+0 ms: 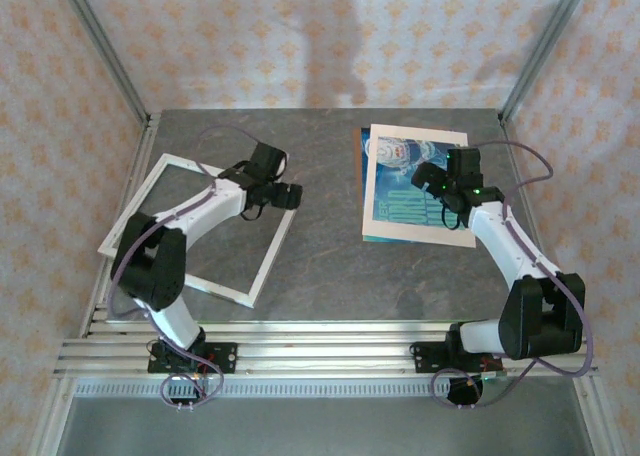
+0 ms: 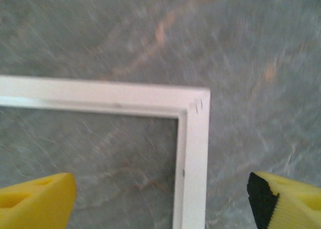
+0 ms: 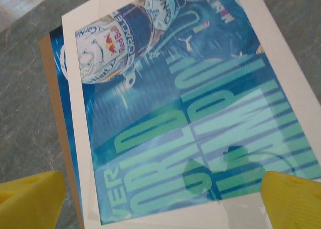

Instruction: Put the photo into the frame

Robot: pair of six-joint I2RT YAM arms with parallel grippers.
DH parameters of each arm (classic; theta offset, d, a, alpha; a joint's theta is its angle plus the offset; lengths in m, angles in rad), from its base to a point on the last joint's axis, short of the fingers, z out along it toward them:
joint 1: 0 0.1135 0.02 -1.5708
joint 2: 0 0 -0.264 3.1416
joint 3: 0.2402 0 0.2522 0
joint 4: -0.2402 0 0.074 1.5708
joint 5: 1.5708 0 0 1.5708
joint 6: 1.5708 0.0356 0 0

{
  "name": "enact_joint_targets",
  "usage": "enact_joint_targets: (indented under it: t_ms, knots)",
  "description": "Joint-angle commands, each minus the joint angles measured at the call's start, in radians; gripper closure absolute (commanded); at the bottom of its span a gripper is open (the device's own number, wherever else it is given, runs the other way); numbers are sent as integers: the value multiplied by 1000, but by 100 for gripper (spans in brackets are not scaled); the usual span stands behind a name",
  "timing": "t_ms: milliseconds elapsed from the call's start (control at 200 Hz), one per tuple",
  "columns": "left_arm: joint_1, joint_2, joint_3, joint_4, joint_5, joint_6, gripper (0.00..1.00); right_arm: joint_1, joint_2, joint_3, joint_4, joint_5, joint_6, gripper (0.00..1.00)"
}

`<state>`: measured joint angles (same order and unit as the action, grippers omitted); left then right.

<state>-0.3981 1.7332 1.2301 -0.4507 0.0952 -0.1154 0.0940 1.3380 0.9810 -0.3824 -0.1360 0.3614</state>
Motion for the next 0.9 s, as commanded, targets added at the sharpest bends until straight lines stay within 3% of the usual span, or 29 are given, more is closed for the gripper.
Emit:
enact_joint_targets:
  t_ms: [0,205,305,435,626,896]
  knots:
    - [-3,53,74,-135,47,9,16,7,18,6,-65,-28,57,1]
    - [-8,199,172,-190,108,48,36,9,60,18,-108,-34,53,1]
    - [-17,237,188,-180,132,45,40,11,70,26,-118,-36,52,1]
    - [-25,284,207,-170,124,43,45,13,73,29,-119,-39,53,1]
    - [-47,319,230,-185,101,60,62,15,77,39,-139,-64,49,1]
    - [-128,318,212,-217,139,132,82,19,183,103,-140,-245,-29,2]
